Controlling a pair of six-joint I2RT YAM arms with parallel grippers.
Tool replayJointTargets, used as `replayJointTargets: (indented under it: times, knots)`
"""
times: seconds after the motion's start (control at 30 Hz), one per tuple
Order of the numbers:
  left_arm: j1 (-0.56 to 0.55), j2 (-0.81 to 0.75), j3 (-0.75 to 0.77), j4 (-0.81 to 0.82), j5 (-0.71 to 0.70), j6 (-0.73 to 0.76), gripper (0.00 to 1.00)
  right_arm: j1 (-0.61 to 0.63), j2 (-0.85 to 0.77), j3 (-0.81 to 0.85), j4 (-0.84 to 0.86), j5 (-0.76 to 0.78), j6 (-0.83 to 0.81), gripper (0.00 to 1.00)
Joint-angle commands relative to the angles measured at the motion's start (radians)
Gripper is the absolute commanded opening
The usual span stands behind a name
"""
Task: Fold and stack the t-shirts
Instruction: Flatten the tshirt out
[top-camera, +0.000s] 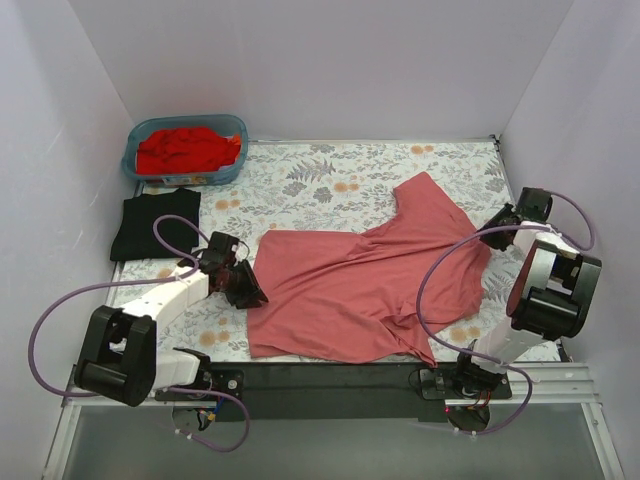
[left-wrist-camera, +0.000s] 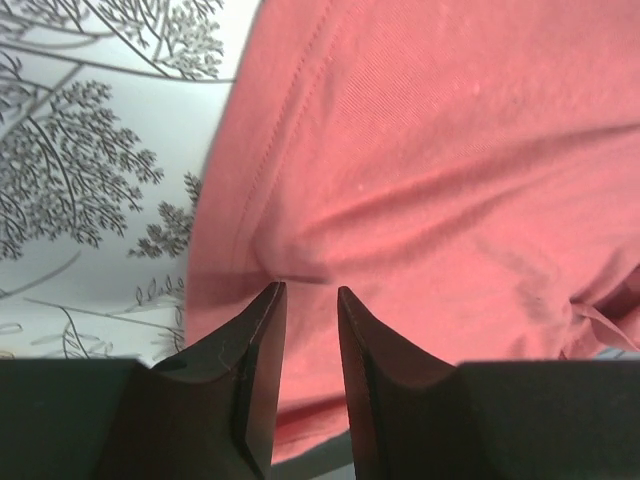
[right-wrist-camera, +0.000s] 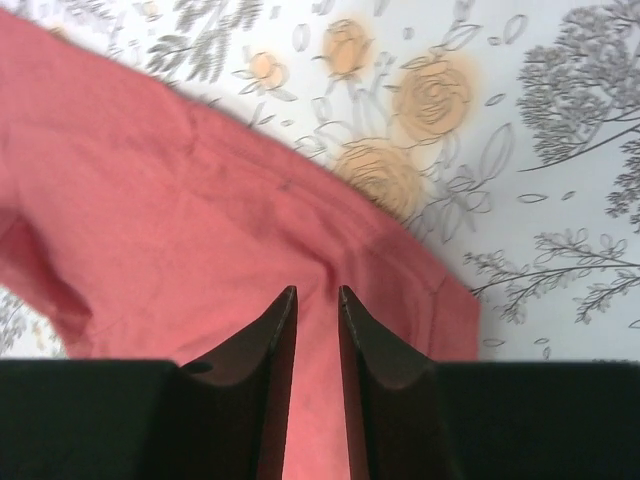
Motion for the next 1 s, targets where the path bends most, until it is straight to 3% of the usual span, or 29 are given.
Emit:
replayJointTargets:
  times: [0.0, 0.13, 0.33, 0.37, 0.47, 0.67, 0.87, 0.97]
  knots:
    - [0.005, -0.062, 0.009, -0.034, 0.054, -0.012, 0.27, 0.032, -0.091, -0.001, -0.008, -0.068, -0.057, 0.3]
    - [0.005, -0.072, 0.099, -0.02, 0.004, -0.004, 0.36, 0.13, -0.143, -0.011, -0.012, -0.162, -0.149, 0.32]
    - [0.031, 0.113, 0.265, 0.037, -0.176, 0.049, 0.47, 0.337, -0.12, 0.009, 0.001, -0.277, -0.217, 0.33]
    - [0.04, 0.168, 0.297, 0.057, -0.2, 0.063, 0.56, 0.383, -0.108, 0.01, 0.017, -0.275, -0.216, 0.33]
    - [0.046, 0.242, 0.346, 0.087, -0.22, 0.097, 0.65, 0.422, -0.08, 0.007, 0.046, -0.278, -0.203, 0.34]
    - [0.046, 0.385, 0.448, 0.143, -0.169, 0.171, 0.67, 0.464, -0.011, 0.021, 0.064, -0.291, -0.203, 0.34]
    - [0.045, 0.477, 0.445, 0.149, -0.116, 0.181, 0.67, 0.464, 0.024, 0.015, 0.06, -0.255, -0.225, 0.34]
    - [0.035, 0.521, 0.446, 0.156, -0.101, 0.178, 0.61, 0.467, 0.073, 0.018, 0.061, -0.249, -0.228, 0.34]
